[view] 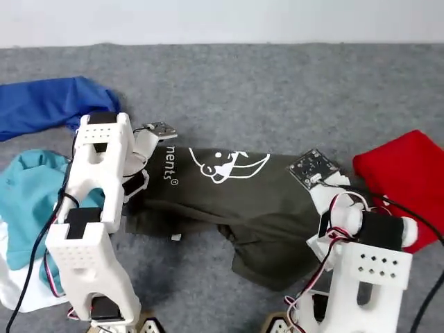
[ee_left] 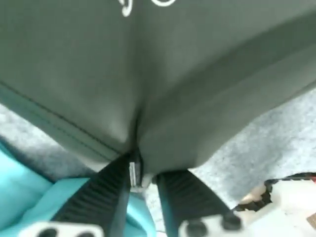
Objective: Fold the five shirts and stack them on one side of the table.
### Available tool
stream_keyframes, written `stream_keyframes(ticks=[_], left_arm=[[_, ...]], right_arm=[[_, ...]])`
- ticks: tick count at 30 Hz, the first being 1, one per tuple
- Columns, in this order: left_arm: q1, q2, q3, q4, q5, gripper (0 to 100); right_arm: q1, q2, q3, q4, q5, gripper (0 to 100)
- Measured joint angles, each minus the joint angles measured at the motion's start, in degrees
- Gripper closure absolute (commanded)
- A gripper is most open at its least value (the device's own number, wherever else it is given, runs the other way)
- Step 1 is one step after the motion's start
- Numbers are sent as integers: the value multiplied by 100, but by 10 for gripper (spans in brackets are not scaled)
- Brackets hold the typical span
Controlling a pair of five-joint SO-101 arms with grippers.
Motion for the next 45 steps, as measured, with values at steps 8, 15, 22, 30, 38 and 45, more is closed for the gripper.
stream_keyframes(ticks=[8,15,22,30,38,45], left_arm=[[0,0,325,0,132,986],[70,0,325,0,132,986],[105,0,325,0,132,986],[105,0,325,0,193,978],[105,0,325,0,299,863],[105,0,132,0,299,863]], right_arm=[[-53,-9,387,0,193,989],[-1143,-510,756,0,360,989],[-1538,-1029,774,0,369,984],[-1538,-1081,879,0,369,825],[-1547,-1090,888,9,369,824],[-1090,-1081,897,-651,334,834]])
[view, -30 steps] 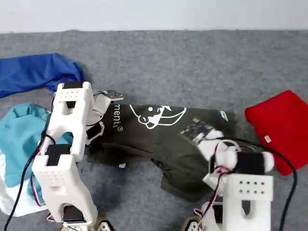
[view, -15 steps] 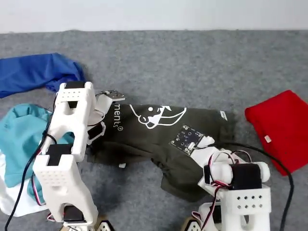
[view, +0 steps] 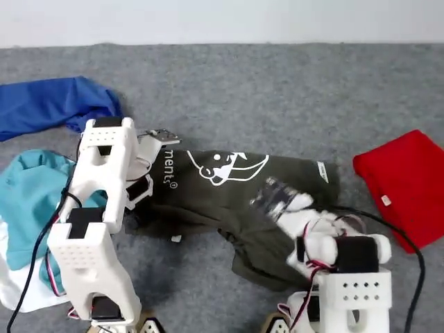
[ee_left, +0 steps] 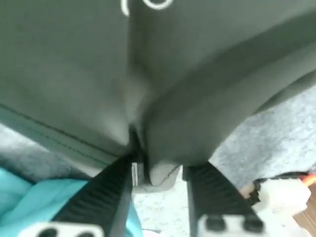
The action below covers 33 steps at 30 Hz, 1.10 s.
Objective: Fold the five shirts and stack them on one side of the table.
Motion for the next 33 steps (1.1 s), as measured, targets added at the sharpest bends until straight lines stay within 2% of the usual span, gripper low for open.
stream_keyframes(ticks=[5,10,14,25,33], left_arm=[[123,0,-466,0,0,859],[519,0,-501,0,0,859],[651,0,-501,0,0,858],[369,0,-220,0,0,859],[378,0,-176,0,0,859]], right_arm=[[905,431,9,-1486,-853,833],[1055,1503,9,-2716,-1442,833],[1116,2602,9,-3640,-1521,833],[1116,5011,9,-5451,-1521,835],[1125,5916,-149,-5732,-1521,839]])
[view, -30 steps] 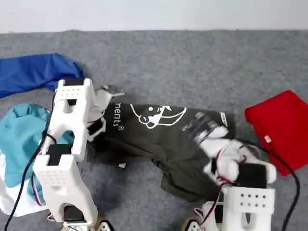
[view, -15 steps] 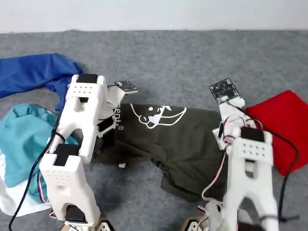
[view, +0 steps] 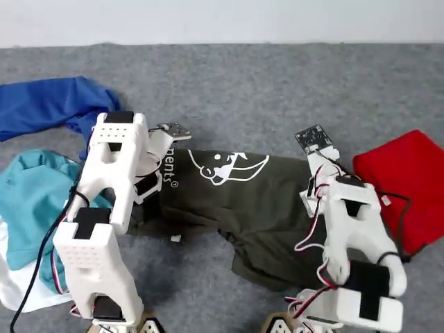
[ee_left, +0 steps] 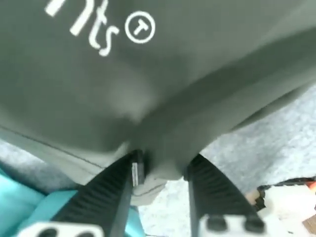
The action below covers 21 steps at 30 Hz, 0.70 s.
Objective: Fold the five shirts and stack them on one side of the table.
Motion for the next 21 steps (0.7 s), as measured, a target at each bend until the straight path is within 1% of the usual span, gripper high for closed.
stream_keyframes(ticks=[2,5,7,9,11,21], left_arm=[[0,0,0,0,0,859],[0,0,0,0,0,860],[0,0,0,0,0,860],[0,0,0,0,0,860],[0,0,0,0,0,860],[0,0,0,0,0,862]], right_arm=[[0,114,-105,0,0,872],[9,273,-246,0,0,992],[26,334,-360,26,105,973],[26,369,-440,62,220,993],[26,369,-440,62,246,988],[26,501,-1767,633,281,990]])
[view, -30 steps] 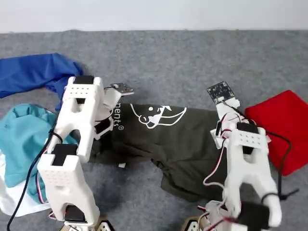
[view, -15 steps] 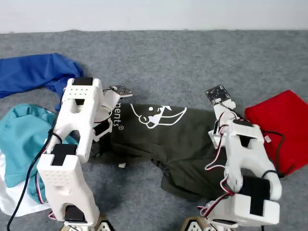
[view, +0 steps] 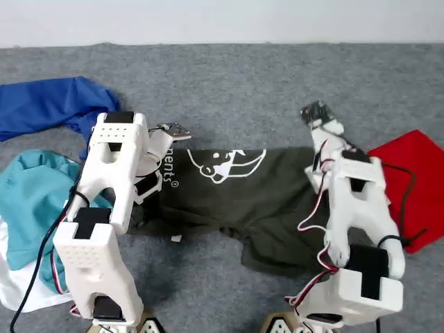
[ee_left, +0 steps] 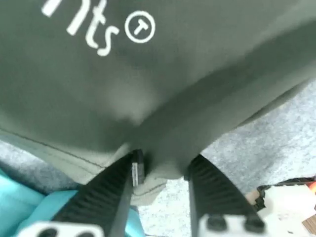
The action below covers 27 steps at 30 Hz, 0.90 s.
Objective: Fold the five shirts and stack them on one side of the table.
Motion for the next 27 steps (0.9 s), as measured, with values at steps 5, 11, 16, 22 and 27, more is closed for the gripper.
stream_keyframes(ticks=[5,11,16,22,27], left_arm=[[9,0,0,0,0,862],[9,0,0,0,0,860],[9,0,0,0,0,860],[9,-9,9,0,18,859],[105,-730,88,0,290,859]], right_arm=[[264,44,-457,44,26,990],[431,695,-492,-132,35,960],[448,976,-501,-220,35,778],[466,809,-941,800,35,779],[484,-35,-1354,2277,35,779]])
